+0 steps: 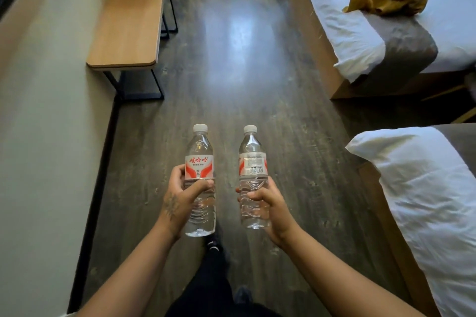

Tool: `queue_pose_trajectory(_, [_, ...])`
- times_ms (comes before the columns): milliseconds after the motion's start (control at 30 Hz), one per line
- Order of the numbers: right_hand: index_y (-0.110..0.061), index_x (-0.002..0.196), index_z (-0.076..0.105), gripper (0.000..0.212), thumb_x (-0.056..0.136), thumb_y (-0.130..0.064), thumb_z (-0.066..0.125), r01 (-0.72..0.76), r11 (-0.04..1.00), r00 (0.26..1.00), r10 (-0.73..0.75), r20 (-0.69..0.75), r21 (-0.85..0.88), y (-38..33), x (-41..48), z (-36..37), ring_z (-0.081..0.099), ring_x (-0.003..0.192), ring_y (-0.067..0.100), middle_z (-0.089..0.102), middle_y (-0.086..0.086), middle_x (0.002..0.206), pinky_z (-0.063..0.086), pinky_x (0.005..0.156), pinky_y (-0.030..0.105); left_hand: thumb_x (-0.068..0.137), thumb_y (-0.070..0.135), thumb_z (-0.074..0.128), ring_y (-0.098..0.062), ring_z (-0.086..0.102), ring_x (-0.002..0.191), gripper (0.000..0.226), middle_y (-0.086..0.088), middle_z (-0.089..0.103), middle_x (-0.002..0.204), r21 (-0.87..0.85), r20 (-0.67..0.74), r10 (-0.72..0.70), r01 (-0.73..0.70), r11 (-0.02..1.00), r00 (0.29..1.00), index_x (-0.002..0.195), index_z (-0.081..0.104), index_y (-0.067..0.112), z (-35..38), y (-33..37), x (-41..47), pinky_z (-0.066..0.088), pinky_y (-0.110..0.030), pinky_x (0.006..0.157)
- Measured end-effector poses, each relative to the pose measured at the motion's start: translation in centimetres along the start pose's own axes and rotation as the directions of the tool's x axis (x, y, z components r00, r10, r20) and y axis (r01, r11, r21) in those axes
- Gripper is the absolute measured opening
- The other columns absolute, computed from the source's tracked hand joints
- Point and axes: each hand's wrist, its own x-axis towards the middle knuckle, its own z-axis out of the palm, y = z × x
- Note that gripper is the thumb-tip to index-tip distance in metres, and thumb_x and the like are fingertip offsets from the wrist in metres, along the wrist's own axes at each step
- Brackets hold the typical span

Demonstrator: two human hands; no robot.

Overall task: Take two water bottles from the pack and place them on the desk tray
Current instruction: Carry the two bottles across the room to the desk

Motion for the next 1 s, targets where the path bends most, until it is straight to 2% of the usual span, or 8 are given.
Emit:
queue_pose_trajectory(133, [-0.015, 0.137, 0.061, 0.065, 0.073, -0.009, 0.070, -0.017, 1.000, 0.998, 0.017, -0.055, -0.003, -3.5, 6.3, 1.9, 0.075, 0.104, 0.033, 0.075, 0.024, 0.121, 0.060, 0.085, 0.045, 0.069, 0.031, 0.085, -0.035, 0.078, 0.103, 0.077, -0.019, 0.073, 0.124, -0.017, 0.032, -0.017, 0.017, 1.000, 0.999, 0.137, 0.055, 0.012, -0.2, 3.5, 7.8, 0.066, -0.043, 0.079])
queue_pose_trajectory(233, [-0.016, 0.139, 0.061, 0.066, 0.074, -0.009, 0.071, -0.012, 1.000, 0.996, 0.013, -0.089, 0.008, -6.3, 10.5, 3.1, 0.070, 0.119, 0.049, 0.072, 0.028, 0.131, 0.056, 0.102, 0.065, 0.061, 0.038, 0.089, -0.029, 0.080, 0.095, 0.085, -0.018, 0.074, 0.121, -0.024, 0.061, -0.013, 0.014, 1.000, 0.998, 0.135, 0.055, 0.013, -0.7, 7.0, 12.8, 0.066, -0.040, 0.075])
queue_pose_trajectory(300, [-0.015, 0.140, 0.060, 0.068, 0.073, -0.008, 0.070, 0.000, 1.000, 0.995, -0.001, -0.098, -0.004, -8.1, 13.3, 3.9, 0.066, 0.124, 0.052, 0.069, 0.031, 0.135, 0.051, 0.107, 0.068, 0.055, 0.044, 0.088, -0.033, 0.079, 0.098, 0.093, -0.017, 0.074, 0.121, 0.000, 0.080, -0.009, 0.009, 1.000, 0.997, 0.136, 0.053, 0.013, -1.0, 9.0, 16.0, 0.065, -0.045, 0.079])
queue_pose_trajectory(567, [-0.009, 0.140, 0.057, 0.066, 0.075, -0.006, 0.068, 0.037, 0.999, 0.997, -0.034, -0.074, 0.033, -14.4, 22.4, 5.6, 0.071, 0.107, 0.039, 0.064, 0.037, 0.135, 0.060, 0.090, 0.049, 0.056, 0.047, 0.087, -0.038, 0.077, 0.104, 0.094, -0.017, 0.073, 0.124, 0.023, 0.080, -0.013, 0.011, 1.000, 0.997, 0.137, 0.053, 0.016, -0.2, 13.9, 25.8, 0.065, -0.051, 0.084])
queue_pose_trajectory(733, [-0.016, 0.139, 0.059, 0.064, 0.076, -0.009, 0.070, 0.025, 1.000, 0.999, -0.025, -0.023, 0.004, -18.0, 29.3, 5.4, 0.078, 0.101, 0.030, 0.076, 0.022, 0.124, 0.064, 0.079, 0.037, 0.057, 0.048, 0.086, -0.036, 0.075, 0.111, 0.093, -0.014, 0.073, 0.125, 0.038, 0.054, 0.003, -0.005, 0.999, 0.999, 0.138, 0.054, 0.016, 1.8, 16.5, 32.2, 0.062, -0.058, 0.098])
queue_pose_trajectory(867, [-0.017, 0.140, 0.059, 0.064, 0.076, -0.010, 0.070, 0.016, 1.000, 1.000, -0.016, 0.012, 0.014, -21.6, 35.5, 5.3, 0.076, 0.110, 0.036, 0.076, 0.020, 0.126, 0.062, 0.087, 0.045, 0.057, 0.051, 0.085, -0.033, 0.074, 0.114, 0.095, -0.012, 0.072, 0.127, 0.047, 0.005, 0.018, -0.018, 0.999, 1.000, 0.139, 0.053, 0.016, 3.7, 19.5, 37.6, 0.062, -0.052, 0.098])
queue_pose_trajectory(933, [-0.018, 0.141, 0.058, 0.065, 0.077, -0.009, 0.069, 0.000, 1.000, 0.999, -0.001, 0.035, 0.030, -23.5, 38.2, 5.1, 0.075, 0.114, 0.039, 0.076, 0.021, 0.129, 0.062, 0.089, 0.047, 0.057, 0.050, 0.085, -0.035, 0.073, 0.116, 0.095, -0.014, 0.071, 0.128, 0.050, -0.019, -0.001, 0.002, 0.999, 1.000, 0.140, 0.053, 0.016, 4.5, 21.2, 40.0, 0.060, -0.057, 0.103])
queue_pose_trajectory(1000, [-0.017, 0.142, 0.058, 0.066, 0.077, -0.007, 0.068, -0.017, 0.998, 0.998, 0.014, 0.060, 0.053, -25.3, 40.8, 4.8, 0.078, 0.108, 0.036, 0.077, 0.021, 0.125, 0.064, 0.083, 0.042, 0.059, 0.047, 0.085, -0.038, 0.073, 0.117, 0.092, -0.016, 0.071, 0.129, 0.038, -0.035, -0.010, 0.012, 0.999, 0.999, 0.139, 0.054, 0.015, 5.2, 22.8, 42.2, 0.058, -0.063, 0.105])
